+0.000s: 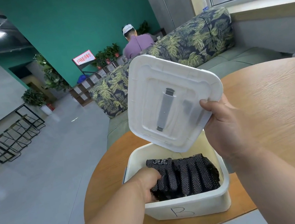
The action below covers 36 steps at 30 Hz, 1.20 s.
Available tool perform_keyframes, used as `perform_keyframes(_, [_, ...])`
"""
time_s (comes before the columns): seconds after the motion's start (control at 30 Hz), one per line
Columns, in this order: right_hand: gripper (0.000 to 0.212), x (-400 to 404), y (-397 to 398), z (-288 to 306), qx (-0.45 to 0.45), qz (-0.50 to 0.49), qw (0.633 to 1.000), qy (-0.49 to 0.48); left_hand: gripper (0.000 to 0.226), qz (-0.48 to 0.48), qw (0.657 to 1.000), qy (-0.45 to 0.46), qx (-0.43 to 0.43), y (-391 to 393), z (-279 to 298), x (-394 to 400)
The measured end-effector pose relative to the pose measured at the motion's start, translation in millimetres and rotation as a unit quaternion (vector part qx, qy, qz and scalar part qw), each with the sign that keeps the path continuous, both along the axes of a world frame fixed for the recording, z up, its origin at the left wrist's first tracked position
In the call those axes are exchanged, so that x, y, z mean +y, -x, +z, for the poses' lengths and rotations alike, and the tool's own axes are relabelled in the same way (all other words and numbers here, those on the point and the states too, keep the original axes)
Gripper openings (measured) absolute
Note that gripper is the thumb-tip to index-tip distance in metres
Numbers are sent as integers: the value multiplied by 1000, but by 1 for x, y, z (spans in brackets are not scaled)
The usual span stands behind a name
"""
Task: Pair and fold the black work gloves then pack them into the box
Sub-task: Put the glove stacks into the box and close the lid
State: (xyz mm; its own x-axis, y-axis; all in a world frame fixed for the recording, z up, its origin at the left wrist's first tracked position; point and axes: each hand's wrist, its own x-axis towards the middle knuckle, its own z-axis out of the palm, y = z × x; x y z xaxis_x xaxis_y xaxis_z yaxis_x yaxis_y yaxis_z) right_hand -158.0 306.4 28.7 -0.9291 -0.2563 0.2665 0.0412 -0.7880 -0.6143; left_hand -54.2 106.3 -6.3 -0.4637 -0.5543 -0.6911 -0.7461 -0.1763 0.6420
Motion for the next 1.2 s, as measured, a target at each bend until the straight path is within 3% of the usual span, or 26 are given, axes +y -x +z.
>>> perform_keyframes(0.17, [40,-1,1,-2,2,3,1000,-4,13,42,996,-72,9,-3,15,4])
perform_keyframes(0.3, [41,-1,0,-3,-3,20,1000,6,38,28,996,-79,11,-3,5,-8])
perform_keyframes(0.53, [39,-2,-3,-1,-5,19,1000,-3,31,-61,995,48,-67,3,-8,-8])
perform_keyframes(0.8, [41,2,-5,3,9,22,1000,-4,31,-69,990,115,-33,2,9,-1])
perform_keyframes(0.97, [42,2,-4,3,35,9,999,-36,22,-95,973,208,-21,-1,28,-9])
perform_keyframes(1.1, [42,1,-8,2,85,12,994,-70,12,-60,965,245,78,-16,53,-17])
perform_keyframes(1.2, [41,1,-13,2,125,22,988,-91,27,13,969,121,214,-29,81,-23])
